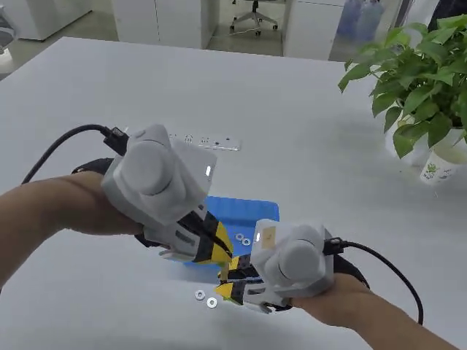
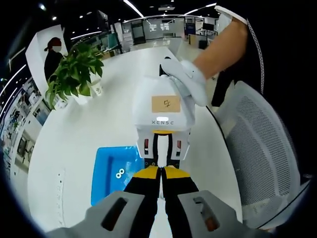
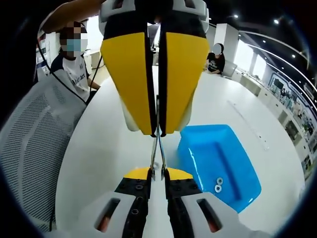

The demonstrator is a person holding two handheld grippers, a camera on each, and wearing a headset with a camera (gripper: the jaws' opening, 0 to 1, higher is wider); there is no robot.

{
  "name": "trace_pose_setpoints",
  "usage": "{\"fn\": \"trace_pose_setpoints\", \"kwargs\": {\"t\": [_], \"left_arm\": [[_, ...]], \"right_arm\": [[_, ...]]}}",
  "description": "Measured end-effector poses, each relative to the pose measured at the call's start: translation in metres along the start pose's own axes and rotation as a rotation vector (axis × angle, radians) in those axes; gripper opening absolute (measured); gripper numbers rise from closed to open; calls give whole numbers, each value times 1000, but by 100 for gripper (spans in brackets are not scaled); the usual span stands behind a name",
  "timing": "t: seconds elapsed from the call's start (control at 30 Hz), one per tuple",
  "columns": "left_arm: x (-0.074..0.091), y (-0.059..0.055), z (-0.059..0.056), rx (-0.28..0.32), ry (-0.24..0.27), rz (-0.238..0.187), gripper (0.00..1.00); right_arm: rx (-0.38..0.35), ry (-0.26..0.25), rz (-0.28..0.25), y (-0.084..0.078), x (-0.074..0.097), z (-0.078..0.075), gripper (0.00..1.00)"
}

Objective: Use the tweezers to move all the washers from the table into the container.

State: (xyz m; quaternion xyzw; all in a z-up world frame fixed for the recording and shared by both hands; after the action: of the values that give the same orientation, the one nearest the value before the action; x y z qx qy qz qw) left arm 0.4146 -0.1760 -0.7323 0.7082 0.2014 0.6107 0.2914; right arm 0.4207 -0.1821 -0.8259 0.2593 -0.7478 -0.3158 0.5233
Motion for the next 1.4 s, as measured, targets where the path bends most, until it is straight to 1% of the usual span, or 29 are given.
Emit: {"fn": "trace_pose_setpoints", "kwargs": {"t": [0.2, 0.43, 0.73, 0.8, 0.83, 0.93, 1.33, 1.4], "left_arm": [[-3, -10, -5, 17, -5, -10, 5], [-6, -21, -9, 36, -8, -11, 5], [-12, -29, -10, 52, -14, -14, 5], [-13, -30, -11, 57, -16, -15, 5], [-13, -29, -11, 58, -17, -26, 5], [-13, -29, -10, 65, -13, -36, 5], [-11, -29, -9, 71, -12, -41, 5], [-12, -31, -9, 71, -13, -34, 5]], "right_arm": [[4, 17, -1, -2, -7, 8, 13], [1, 22, -7, -4, -16, 14, 13], [-6, 38, 4, -10, -23, 19, 13], [-11, 42, 5, -11, -24, 20, 13], [-14, 44, 5, -11, -24, 20, 13], [-19, 44, 5, -12, -26, 20, 13], [-15, 45, 9, -11, -24, 21, 13], [-13, 46, 14, -12, -24, 21, 13]]}}
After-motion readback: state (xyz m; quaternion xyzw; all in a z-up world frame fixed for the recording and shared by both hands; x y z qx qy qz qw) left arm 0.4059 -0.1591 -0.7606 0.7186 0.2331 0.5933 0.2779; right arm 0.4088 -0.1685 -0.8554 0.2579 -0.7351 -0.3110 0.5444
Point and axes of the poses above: the centre of the closed fingertips' face, and the gripper's own axes: x roughly backward along the fingers, z roughly to its left, y roughly out of its top, the point moved 3 cm from there along x, roughly backward along the fingers, and after that the axes turned 14 degrees about -y, right-handed, at the moved point
